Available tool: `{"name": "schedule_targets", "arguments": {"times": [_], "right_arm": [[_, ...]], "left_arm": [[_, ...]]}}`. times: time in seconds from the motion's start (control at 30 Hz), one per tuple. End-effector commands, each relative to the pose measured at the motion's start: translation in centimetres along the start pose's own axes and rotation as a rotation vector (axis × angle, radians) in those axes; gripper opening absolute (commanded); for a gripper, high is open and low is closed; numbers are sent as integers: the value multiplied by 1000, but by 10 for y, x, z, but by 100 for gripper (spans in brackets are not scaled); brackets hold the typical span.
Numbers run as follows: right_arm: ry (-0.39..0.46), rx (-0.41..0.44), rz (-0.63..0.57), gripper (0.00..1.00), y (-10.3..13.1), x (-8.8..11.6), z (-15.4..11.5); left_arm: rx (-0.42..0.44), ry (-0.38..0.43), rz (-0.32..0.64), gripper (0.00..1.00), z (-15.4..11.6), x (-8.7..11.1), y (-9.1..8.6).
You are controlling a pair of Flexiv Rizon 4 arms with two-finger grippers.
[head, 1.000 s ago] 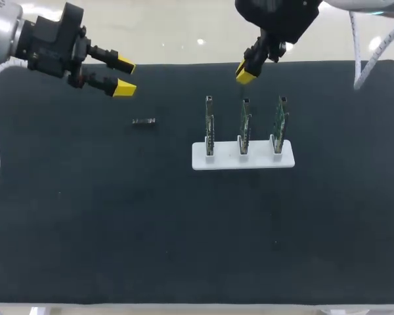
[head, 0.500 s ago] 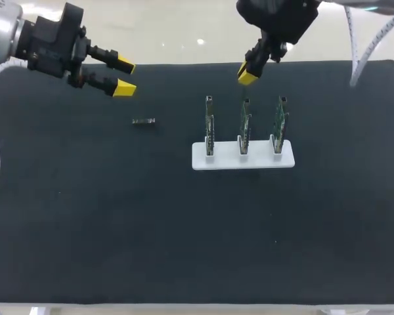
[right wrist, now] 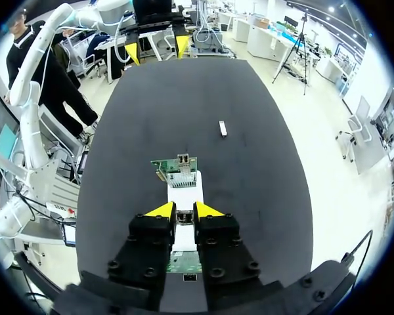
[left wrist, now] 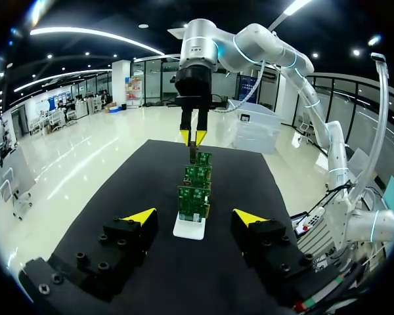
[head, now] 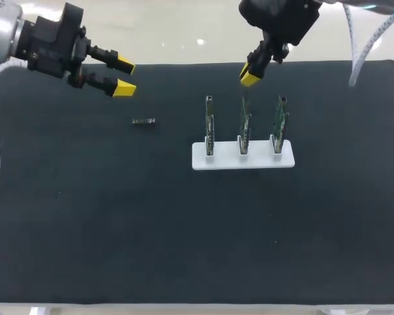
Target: Pick up the optical module with the left hand, and insert it into the network port with the right hand.
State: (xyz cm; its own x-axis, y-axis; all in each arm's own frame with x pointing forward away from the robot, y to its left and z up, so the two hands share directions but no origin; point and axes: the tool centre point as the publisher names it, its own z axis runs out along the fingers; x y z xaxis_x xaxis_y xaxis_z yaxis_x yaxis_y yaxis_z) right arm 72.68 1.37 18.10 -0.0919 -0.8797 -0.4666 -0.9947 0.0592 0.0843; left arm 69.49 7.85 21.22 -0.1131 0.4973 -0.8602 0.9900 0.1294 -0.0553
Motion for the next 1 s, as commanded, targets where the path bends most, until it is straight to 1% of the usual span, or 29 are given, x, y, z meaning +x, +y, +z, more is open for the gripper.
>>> {"name": "schedule_targets", "arguments": {"times": [0.03,0.6,0.73,0.8,0.83,0.87,0.9,1.0], "right_arm": [[-4,-2,0,0,-2,1,2],[-9,-17,10,0,0,6,11],[-13,-27,20,0,0,8,13],[-4,-38,44,0,1,8,13],[-7,-37,41,16,1,8,13],[-11,-35,35,93,1,7,12],[2,-37,40,100,1,5,10],[7,-29,36,100,3,2,5]], "left_arm": [[1,4,-2,100,1,-1,1],[1,4,-2,100,1,-1,1],[1,4,-2,100,1,-1,1],[1,4,-2,100,1,-1,1],[1,4,-2,100,1,-1,1],[1,4,-2,100,1,-1,1],[1,4,-2,100,1,-1,1],[1,4,-2,100,1,-1,1]]}}
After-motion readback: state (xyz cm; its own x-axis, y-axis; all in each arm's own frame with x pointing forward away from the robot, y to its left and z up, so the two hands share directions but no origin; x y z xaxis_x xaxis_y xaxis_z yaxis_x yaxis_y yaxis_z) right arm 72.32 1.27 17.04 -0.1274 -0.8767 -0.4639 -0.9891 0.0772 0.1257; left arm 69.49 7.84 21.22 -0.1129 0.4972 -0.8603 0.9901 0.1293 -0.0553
